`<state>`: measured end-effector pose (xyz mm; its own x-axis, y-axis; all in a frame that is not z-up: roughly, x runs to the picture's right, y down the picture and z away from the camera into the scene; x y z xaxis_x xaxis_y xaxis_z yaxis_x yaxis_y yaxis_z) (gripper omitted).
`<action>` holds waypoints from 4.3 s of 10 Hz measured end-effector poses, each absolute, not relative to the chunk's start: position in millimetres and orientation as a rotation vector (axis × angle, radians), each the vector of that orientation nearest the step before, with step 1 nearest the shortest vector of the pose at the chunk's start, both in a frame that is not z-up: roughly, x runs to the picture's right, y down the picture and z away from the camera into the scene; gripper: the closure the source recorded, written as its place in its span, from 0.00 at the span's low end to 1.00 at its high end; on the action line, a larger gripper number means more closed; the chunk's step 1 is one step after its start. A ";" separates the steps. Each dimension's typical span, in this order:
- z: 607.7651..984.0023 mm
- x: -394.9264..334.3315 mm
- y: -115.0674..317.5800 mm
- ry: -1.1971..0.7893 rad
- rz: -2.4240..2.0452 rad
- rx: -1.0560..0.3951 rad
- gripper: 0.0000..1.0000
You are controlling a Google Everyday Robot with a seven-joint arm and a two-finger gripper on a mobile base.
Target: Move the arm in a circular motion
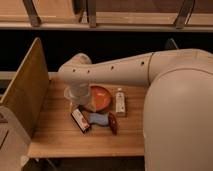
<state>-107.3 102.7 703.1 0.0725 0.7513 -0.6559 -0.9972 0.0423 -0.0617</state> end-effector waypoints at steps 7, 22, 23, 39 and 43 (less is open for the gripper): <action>703.1 -107.3 102.6 0.523 1.435 -0.591 0.35; 711.0 -68.4 62.3 0.488 1.499 -0.511 0.35; 713.4 -48.8 49.6 0.490 1.530 -0.474 0.35; 695.4 -98.6 48.6 0.429 1.069 -0.492 0.35; 668.1 2.5 46.4 0.539 1.375 -0.395 0.35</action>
<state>2.5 46.4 668.1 0.1062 0.8111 -0.5752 -0.9858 0.1615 0.0457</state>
